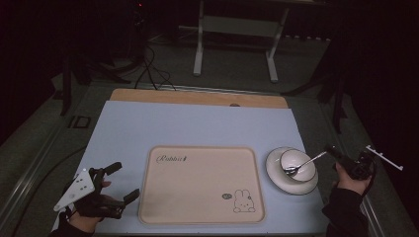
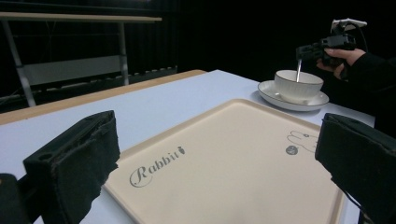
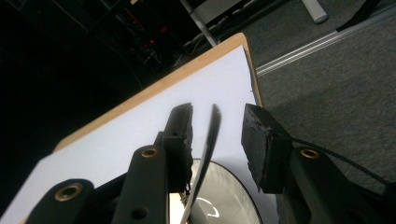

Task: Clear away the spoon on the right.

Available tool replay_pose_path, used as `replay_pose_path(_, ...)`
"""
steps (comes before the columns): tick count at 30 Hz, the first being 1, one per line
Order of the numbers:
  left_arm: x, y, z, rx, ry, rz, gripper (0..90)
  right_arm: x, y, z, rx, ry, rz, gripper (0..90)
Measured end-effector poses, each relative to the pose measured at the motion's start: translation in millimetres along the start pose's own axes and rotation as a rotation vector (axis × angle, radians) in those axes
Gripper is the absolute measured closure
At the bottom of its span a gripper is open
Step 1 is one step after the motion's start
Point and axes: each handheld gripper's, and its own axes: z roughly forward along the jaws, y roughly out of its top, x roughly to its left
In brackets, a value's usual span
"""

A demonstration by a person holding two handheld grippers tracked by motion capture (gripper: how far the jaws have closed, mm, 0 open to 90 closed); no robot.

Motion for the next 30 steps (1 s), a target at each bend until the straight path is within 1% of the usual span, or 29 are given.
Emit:
replay_pose_path(1,0.0,0.0,0.1,0.000,-0.002,-0.001,0.0,-1.6,0.2,0.3,0.005,0.011,0.006,67.9)
replay_pose_path(3,0.1,0.0,0.1,0.000,-0.002,-0.001,0.0,-3.3,0.1,0.7,0.006,0.023,0.016,70.8)
replay_pose_path(4,0.1,0.0,0.1,0.000,0.000,-0.002,0.0,-4.6,0.2,0.9,0.005,0.043,0.027,72.7)
replay_pose_path(5,0.2,0.1,-0.2,-0.003,0.005,-0.003,0.0,-5.0,0.2,0.9,0.002,0.044,0.034,74.9)
replay_pose_path(6,0.4,0.1,-0.3,-0.006,0.006,-0.006,0.0,-5.9,0.6,1.0,0.003,0.058,0.039,77.2)
replay_pose_path(9,0.9,0.0,-0.6,-0.007,0.009,-0.009,0.0,-5.4,1.8,0.4,0.002,0.074,0.038,85.3)
replay_pose_path(10,0.9,0.0,-0.6,-0.007,0.009,-0.009,0.0,-5.4,1.8,0.4,0.002,0.074,0.038,85.3)
replay_pose_path(11,0.9,0.0,-0.6,-0.007,0.009,-0.009,0.0,-4.4,2.3,-0.2,-0.001,0.073,0.030,85.3)
replay_pose_path(12,0.5,0.0,-0.2,-0.006,0.004,-0.006,0.0,-0.6,4.3,-1.8,0.003,0.088,0.016,88.9)
replay_pose_path(14,0.4,0.1,-0.2,-0.006,0.005,-0.006,0.0,3.1,6.4,-2.8,0.007,0.104,-0.002,89.4)
replay_pose_path(15,0.5,0.1,-0.4,-0.007,0.008,-0.008,0.0,5.2,7.2,-2.9,0.007,0.103,-0.018,89.5)
replay_pose_path(16,0.8,0.1,-0.6,-0.007,0.009,-0.009,0.0,7.5,7.8,-3.5,0.011,0.111,-0.018,89.5)
replay_pose_path(20,0.8,0.0,-0.3,-0.007,0.007,-0.010,0.0,15.8,11.1,-3.3,0.026,0.139,-0.046,89.8)
replay_pose_path(22,0.7,0.1,-0.2,-0.007,0.005,-0.009,0.0,20.9,13.4,-3.3,0.031,0.136,-0.069,89.9)
replay_pose_path(23,0.5,0.1,-0.3,-0.007,0.004,-0.009,0.0,23.2,14.9,-3.4,0.038,0.143,-0.070,89.9)
replay_pose_path(25,0.6,0.1,-0.5,-0.008,0.004,-0.009,0.0,28.0,18.1,-4.3,0.036,0.128,-0.094,90.0)
replay_pose_path(29,0.4,0.1,-0.3,-0.009,0.000,-0.009,0.0,37.1,25.2,-6.4,0.041,0.135,-0.135,90.0)
replay_pose_path(30,0.4,0.1,-0.2,-0.008,-0.001,-0.009,0.0,39.9,26.9,-7.6,0.046,0.132,-0.139,90.0)
